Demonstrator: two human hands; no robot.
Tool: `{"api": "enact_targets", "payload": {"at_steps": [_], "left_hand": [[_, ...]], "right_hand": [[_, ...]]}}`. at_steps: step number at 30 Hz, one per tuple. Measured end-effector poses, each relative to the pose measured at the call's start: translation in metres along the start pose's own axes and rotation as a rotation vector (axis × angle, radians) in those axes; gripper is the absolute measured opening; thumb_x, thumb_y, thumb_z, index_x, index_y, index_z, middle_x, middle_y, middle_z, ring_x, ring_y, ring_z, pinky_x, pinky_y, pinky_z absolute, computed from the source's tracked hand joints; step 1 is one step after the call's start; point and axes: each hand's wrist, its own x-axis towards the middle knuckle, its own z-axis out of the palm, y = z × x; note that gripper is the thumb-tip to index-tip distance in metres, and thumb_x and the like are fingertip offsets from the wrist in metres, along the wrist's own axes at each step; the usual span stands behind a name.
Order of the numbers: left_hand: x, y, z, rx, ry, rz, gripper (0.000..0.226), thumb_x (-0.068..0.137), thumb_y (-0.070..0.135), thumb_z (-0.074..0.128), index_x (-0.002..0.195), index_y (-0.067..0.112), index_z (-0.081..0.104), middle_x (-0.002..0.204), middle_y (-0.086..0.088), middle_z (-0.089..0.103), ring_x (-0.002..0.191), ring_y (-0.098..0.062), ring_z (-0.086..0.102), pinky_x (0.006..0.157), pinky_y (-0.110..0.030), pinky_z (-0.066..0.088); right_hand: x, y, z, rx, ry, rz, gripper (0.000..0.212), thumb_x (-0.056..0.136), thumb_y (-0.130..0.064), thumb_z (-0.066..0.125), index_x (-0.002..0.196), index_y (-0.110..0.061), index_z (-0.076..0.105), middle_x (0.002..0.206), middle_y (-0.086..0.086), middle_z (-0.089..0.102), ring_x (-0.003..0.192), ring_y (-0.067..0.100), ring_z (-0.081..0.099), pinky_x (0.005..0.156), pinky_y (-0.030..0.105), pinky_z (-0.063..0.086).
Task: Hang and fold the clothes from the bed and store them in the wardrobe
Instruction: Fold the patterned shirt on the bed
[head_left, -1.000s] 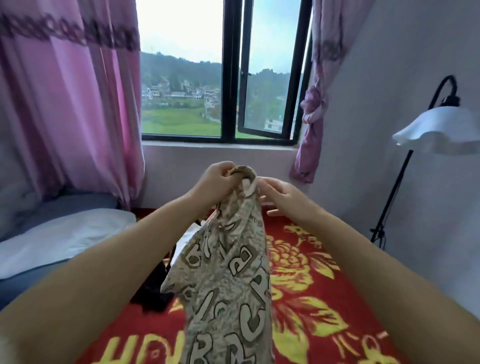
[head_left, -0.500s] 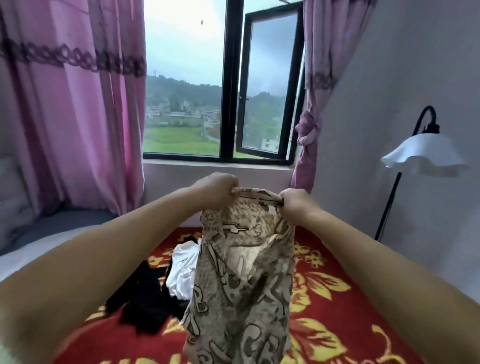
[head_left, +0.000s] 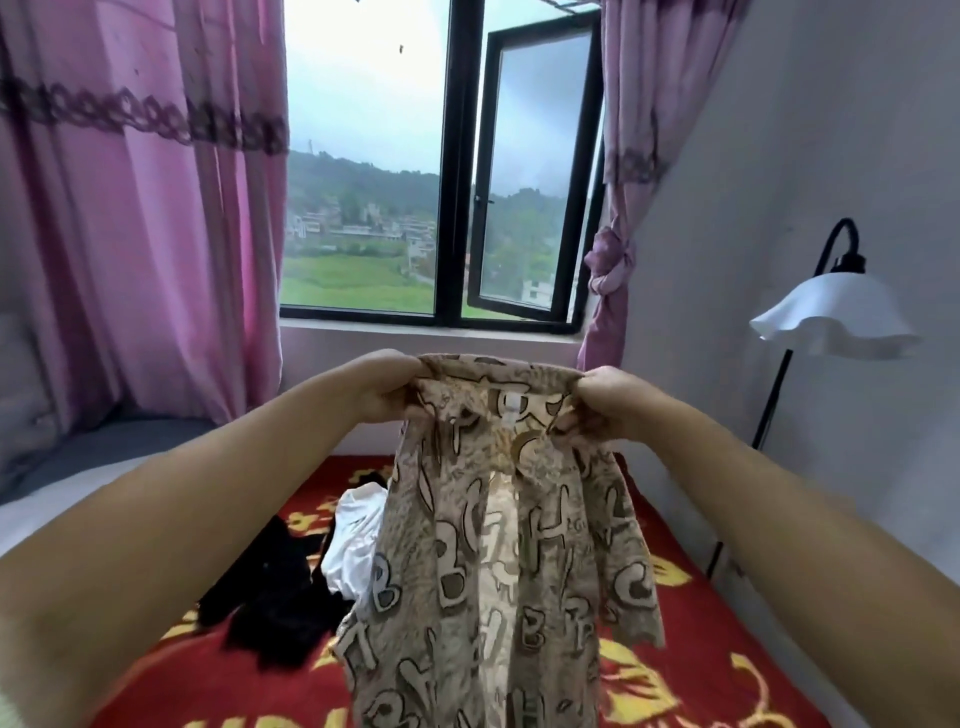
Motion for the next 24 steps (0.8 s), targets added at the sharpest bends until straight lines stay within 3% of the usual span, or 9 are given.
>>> {"api": "enact_targets", "payload": {"at_steps": [3, 5, 8, 12, 14, 16, 19, 22, 24], "left_hand": [[-0.002, 0.003, -0.003, -0.096, -0.115, 0.091, 0.005, 0.090, -0.004, 0.054, 0.090, 0.000, 0.056, 0.076, -0.009, 0.057, 0.062, -0.015, 0.061, 0.054, -0.022, 0.056], [0.000, 0.000, -0.008, 0.126, -0.118, 0.163, 0.008, 0.085, -0.005, 0.060, 0.092, -0.001, 0.060, 0.080, -0.009, 0.062, 0.073, -0.016, 0.063, 0.069, -0.025, 0.058], [0.003, -0.011, -0.007, 0.803, 0.236, 0.382, 0.010, 0.084, 0.003, 0.058, 0.081, 0.003, 0.068, 0.075, -0.005, 0.066, 0.072, -0.021, 0.063, 0.062, -0.031, 0.054], [0.000, -0.018, -0.004, 1.061, 0.509, 0.516, 0.026, 0.092, 0.030, 0.054, 0.069, 0.021, 0.062, 0.066, 0.006, 0.056, 0.062, -0.014, 0.054, 0.048, -0.023, 0.031], [-0.002, -0.014, -0.008, 1.067, 0.531, 0.561, 0.023, 0.095, 0.029, 0.049, 0.077, 0.020, 0.060, 0.082, 0.001, 0.053, 0.077, -0.018, 0.054, 0.057, -0.026, 0.033], [-0.004, -0.008, -0.006, 0.923, 0.492, 0.635, 0.020, 0.097, 0.020, 0.046, 0.095, 0.013, 0.064, 0.098, -0.005, 0.055, 0.091, -0.023, 0.055, 0.071, -0.027, 0.037], [-0.011, 0.000, -0.002, 0.678, 0.468, 0.712, 0.029, 0.101, 0.019, 0.041, 0.117, 0.007, 0.062, 0.113, -0.010, 0.063, 0.103, -0.026, 0.058, 0.085, -0.035, 0.045], [-0.017, 0.003, -0.016, 0.608, 0.427, 0.746, 0.030, 0.101, 0.024, 0.044, 0.118, 0.009, 0.064, 0.112, -0.010, 0.066, 0.101, -0.024, 0.059, 0.087, -0.037, 0.046], [-0.020, -0.003, -0.030, 0.804, 0.367, 0.709, 0.033, 0.100, 0.029, 0.046, 0.114, 0.007, 0.066, 0.104, -0.014, 0.068, 0.092, -0.024, 0.061, 0.080, -0.034, 0.044]], "right_hand": [[-0.003, -0.001, -0.022, -0.064, -0.074, -0.167, 0.019, 0.096, -0.017, 0.054, 0.104, -0.003, 0.063, 0.081, 0.006, 0.073, 0.069, 0.013, 0.068, 0.060, 0.022, 0.049], [-0.005, 0.003, -0.032, -0.201, -0.108, -0.280, 0.018, 0.085, -0.020, 0.070, 0.094, -0.004, 0.068, 0.080, 0.002, 0.070, 0.070, 0.011, 0.062, 0.064, 0.020, 0.046], [-0.001, 0.012, -0.029, -0.586, 0.108, -0.394, 0.017, 0.084, -0.023, 0.071, 0.080, -0.006, 0.068, 0.077, 0.004, 0.068, 0.070, 0.016, 0.060, 0.058, 0.027, 0.046], [-0.001, 0.021, -0.022, -0.875, 0.492, -0.523, 0.017, 0.088, -0.020, 0.056, 0.078, -0.011, 0.066, 0.080, 0.005, 0.063, 0.078, 0.025, 0.057, 0.056, 0.030, 0.030], [-0.003, 0.021, -0.028, -0.806, 0.515, -0.556, 0.024, 0.091, -0.028, 0.056, 0.069, -0.019, 0.059, 0.084, 0.005, 0.056, 0.087, 0.025, 0.055, 0.063, 0.029, 0.032], [-0.007, 0.018, -0.032, -0.531, 0.447, -0.600, 0.028, 0.092, -0.039, 0.058, 0.066, -0.028, 0.056, 0.089, 0.005, 0.058, 0.082, 0.018, 0.054, 0.065, 0.025, 0.039], [-0.013, 0.015, -0.025, -0.040, 0.322, -0.654, 0.021, 0.092, -0.042, 0.057, 0.083, -0.025, 0.066, 0.082, 0.001, 0.070, 0.073, 0.011, 0.062, 0.066, 0.022, 0.046], [-0.015, 0.019, -0.029, -0.187, 0.279, -0.789, 0.026, 0.093, -0.035, 0.058, 0.074, -0.017, 0.062, 0.059, 0.000, 0.053, 0.054, 0.002, 0.046, 0.055, 0.024, 0.036], [-0.013, 0.023, -0.036, -0.510, 0.285, -0.818, 0.034, 0.091, -0.036, 0.060, 0.061, -0.022, 0.052, 0.053, -0.009, 0.045, 0.047, 0.002, 0.039, 0.051, 0.023, 0.031]]}}
